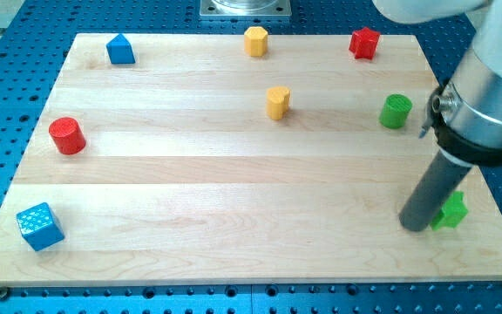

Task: Move the heart to the bottom center

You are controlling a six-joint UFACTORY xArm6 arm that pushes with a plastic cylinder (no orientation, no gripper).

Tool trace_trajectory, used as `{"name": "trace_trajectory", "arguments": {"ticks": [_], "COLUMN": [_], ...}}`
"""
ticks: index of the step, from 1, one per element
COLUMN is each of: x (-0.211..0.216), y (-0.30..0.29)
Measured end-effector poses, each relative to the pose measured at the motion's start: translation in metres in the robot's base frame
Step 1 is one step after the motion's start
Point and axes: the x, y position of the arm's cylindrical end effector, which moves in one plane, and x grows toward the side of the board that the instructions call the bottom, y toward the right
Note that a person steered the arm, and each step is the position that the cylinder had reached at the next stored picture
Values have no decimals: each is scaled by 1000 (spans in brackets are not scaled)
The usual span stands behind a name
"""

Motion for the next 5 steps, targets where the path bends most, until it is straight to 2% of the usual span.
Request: {"name": "trace_trajectory", "arguments": {"ticks": [5], "x": [-156], "y": [-83]}}
